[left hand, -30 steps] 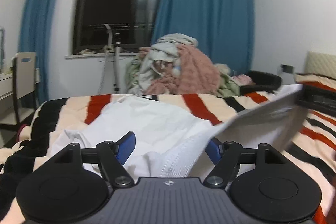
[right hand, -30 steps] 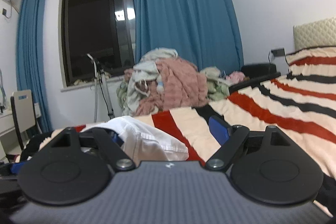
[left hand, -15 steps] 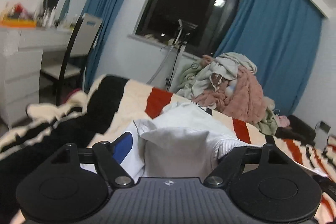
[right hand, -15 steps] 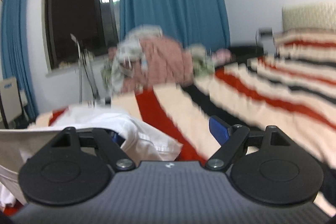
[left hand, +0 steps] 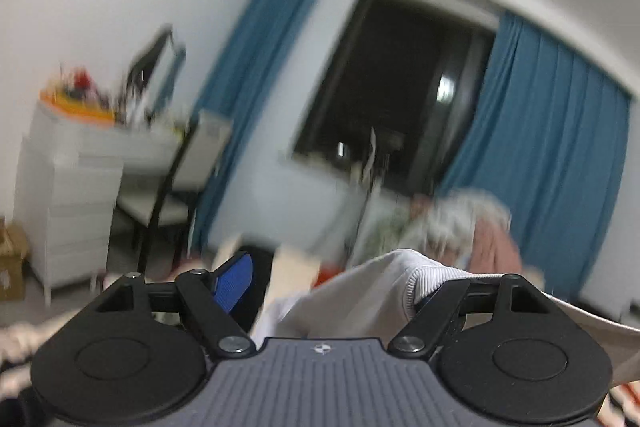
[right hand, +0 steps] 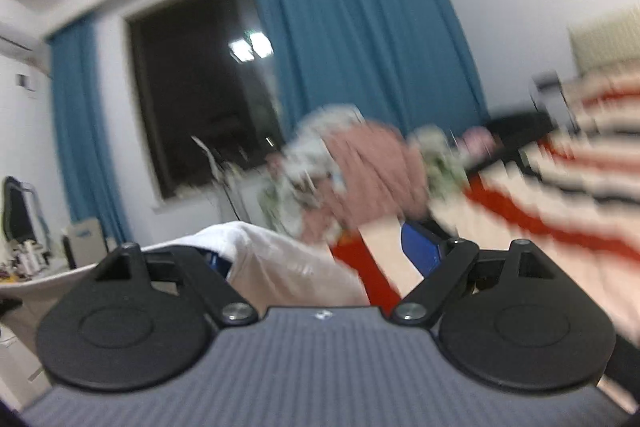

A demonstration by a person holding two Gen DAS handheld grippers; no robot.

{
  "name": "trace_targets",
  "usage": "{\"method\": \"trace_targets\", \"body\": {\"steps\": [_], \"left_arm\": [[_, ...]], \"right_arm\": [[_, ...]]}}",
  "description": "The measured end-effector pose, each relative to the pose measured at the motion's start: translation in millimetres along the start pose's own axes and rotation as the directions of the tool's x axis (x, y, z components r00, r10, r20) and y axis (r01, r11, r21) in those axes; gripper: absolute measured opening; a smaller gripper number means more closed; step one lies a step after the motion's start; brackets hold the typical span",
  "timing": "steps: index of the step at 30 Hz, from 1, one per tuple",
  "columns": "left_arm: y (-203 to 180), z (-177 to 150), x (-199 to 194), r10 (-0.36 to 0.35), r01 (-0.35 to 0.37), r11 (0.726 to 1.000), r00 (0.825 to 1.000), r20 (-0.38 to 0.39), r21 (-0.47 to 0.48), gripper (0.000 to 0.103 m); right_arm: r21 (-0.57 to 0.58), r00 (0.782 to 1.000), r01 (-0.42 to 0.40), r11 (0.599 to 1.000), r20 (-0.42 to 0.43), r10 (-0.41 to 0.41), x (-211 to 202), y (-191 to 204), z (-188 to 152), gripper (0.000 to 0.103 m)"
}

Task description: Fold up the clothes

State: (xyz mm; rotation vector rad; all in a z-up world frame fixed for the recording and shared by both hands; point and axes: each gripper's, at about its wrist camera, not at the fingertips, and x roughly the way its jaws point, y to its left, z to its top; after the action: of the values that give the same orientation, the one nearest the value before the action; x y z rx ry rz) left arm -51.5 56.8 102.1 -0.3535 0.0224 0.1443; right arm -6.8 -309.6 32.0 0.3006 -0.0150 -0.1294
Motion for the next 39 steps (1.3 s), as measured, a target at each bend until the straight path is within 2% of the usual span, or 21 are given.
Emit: {"method": "trace_targets", "body": {"steps": [3,6,8,11,14,17,19,23,28,30,32,33,36,39], "left_arm": [[-18,60,-17,-0.041,0.042,0.999,0.996,0.082,-0.01,0.08],[-43,129,-37,-0.111,0.109,0.994,0.98,0.166,0.022,0.08],[-59,171,-56,-0.167,0.16,0.986,0.959,0.229,0.049,0.082],[-89,226,-94,-0.225,0.193,0.973,0.917,0.331,0.127,0.088],[-117,271,-131,-0.276,0.222,0.959,0.88,0.387,0.178,0.09],[-139,301,-155,-0.323,0.266,0.944,0.857,0.401,0.194,0.09],[-152,308,-163,-0.334,0.272,0.94,0.852,0.403,0.206,0.09],[-171,299,-151,-0.347,0.289,0.934,0.871,0.347,0.21,0.093],[-183,246,-72,-0.339,0.29,0.929,0.917,0.212,0.229,0.098],[-183,223,-21,-0.34,0.295,0.921,0.927,0.158,0.254,0.099],[-191,204,32,-0.327,0.278,0.916,0.935,0.136,0.29,0.099],[-197,196,61,-0.306,0.261,0.921,0.944,0.122,0.29,0.1],[-215,176,153,-0.224,0.202,0.945,0.973,0.059,0.256,0.101],[-234,137,241,-0.126,0.114,0.953,0.992,0.026,0.28,0.101]], "right_arm": [[-0.038,0.995,-0.055,0.998,0.08,0.058,-12,18,67,0.085],[-0.037,0.984,-0.109,0.993,0.135,0.113,-24,28,135,0.085],[-0.028,0.974,-0.141,0.99,0.175,0.143,-35,29,178,0.085],[0.001,0.954,-0.183,0.983,0.241,0.178,-58,24,236,0.085],[0.027,0.929,-0.228,0.973,0.306,0.209,-80,19,295,0.09],[0.046,0.917,-0.264,0.963,0.322,0.236,-91,8,335,0.092],[0.03,0.915,-0.259,0.965,0.326,0.235,-96,4,349,0.092],[0.003,0.927,-0.246,0.969,0.292,0.235,-93,-4,358,0.092],[-0.085,0.965,-0.168,0.982,0.189,0.181,-39,-13,323,0.092],[-0.106,0.982,-0.128,0.986,0.123,0.141,3,-11,302,0.092],[-0.105,0.995,-0.085,0.991,0.051,0.09,53,-4,292,0.092],[-0.074,0.997,-0.075,0.994,0.014,0.076,84,0,287,0.092],[-0.097,1.0,-0.011,0.995,-0.023,0.009,169,18,272,0.092],[-0.169,0.999,0.039,0.985,-0.031,-0.045,255,36,240,0.092]]}}
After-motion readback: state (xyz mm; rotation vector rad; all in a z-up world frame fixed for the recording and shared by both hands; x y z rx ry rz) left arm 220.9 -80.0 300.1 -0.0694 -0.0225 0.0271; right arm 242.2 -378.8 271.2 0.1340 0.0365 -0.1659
